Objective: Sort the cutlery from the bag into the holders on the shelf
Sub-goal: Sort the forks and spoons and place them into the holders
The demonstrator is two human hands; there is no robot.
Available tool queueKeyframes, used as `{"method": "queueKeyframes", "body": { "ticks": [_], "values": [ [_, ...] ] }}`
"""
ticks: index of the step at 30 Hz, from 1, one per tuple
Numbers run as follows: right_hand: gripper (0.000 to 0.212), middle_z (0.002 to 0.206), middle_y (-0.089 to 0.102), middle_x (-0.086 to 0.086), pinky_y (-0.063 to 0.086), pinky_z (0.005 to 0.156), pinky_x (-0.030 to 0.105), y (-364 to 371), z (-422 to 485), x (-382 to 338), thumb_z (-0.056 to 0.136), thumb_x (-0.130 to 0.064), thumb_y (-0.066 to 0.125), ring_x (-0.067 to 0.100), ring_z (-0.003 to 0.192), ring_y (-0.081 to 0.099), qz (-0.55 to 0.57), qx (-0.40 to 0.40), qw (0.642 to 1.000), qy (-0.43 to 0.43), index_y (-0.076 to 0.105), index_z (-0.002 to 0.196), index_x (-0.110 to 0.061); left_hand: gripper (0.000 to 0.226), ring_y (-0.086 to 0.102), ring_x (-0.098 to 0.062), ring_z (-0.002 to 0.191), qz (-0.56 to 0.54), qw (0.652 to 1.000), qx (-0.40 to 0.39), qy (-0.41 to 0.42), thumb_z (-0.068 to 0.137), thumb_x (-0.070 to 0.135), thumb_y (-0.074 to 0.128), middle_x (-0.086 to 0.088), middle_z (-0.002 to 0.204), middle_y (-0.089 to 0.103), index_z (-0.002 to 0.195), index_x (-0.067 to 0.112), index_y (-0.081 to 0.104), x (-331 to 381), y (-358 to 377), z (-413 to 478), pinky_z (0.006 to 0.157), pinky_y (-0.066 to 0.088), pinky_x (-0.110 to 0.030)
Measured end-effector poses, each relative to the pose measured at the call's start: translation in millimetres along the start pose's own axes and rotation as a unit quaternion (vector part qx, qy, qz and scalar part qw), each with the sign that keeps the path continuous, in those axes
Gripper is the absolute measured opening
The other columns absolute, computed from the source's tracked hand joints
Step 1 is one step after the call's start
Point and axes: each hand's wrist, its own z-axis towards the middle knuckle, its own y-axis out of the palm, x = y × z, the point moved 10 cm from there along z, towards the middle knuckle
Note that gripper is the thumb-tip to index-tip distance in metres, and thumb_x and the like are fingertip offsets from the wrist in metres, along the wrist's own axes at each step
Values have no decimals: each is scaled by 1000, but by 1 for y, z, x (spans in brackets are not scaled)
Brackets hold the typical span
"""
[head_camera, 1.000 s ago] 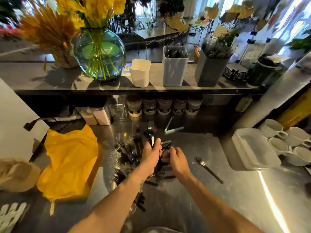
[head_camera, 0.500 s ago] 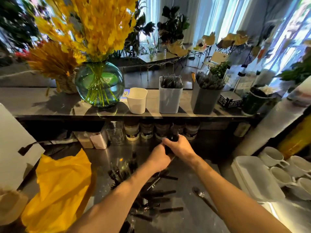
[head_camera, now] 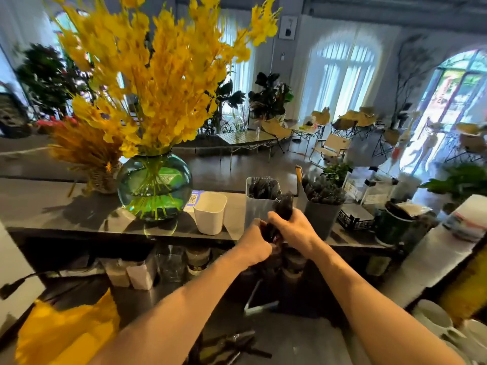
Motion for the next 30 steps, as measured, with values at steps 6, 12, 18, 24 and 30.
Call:
{"method": "queueKeyframes", "body": {
  "ticks": [6,12,18,24,30],
  "values": [
    [21,70,63,5,57,51,33,-43,30,-48,99,-20,65,18,59,68,37,85,993,-68,58,94,-1,67,58,-13,113,8,999,-37,26,78,13,84,2,122,62,133,20,46,25,-36,28,94,45,-23],
    [28,86,64,16,59,54,30,-69,68,-91,100,-25,64,20,68,74,34,148,979,-133,52,105,-1,34,61,-19,110,-98,989,114,13,93,0,54,-3,117,65,119,21,57,20,-100,59,90,54,-32],
    [28,89,70,9,63,71,51,-49,108,-91,95,-37,69,32,85,72,34,150,979,-131,60,102,-11,19,62,-25,102,-328,933,144,-30,105,25,45,-13,112,68,109,16,61,19,-109,91,89,50,-38],
    [24,87,66,-1,57,63,27,-32,140,-84,97,-36,66,15,75,65,-57,125,981,-136,58,102,-14,47,60,-20,96,-404,906,115,-46,108,49,31,-6,104,68,100,16,65,20,-97,121,91,48,-35],
    [26,92,70,5,54,81,42,1,160,-51,91,-38,71,21,88,66,-154,7,982,-111,65,98,-13,55,61,-23,104,-415,905,84,-42,107,53,28,-13,115,66,115,10,63,20,-81,134,83,50,-31]
  ]
}}
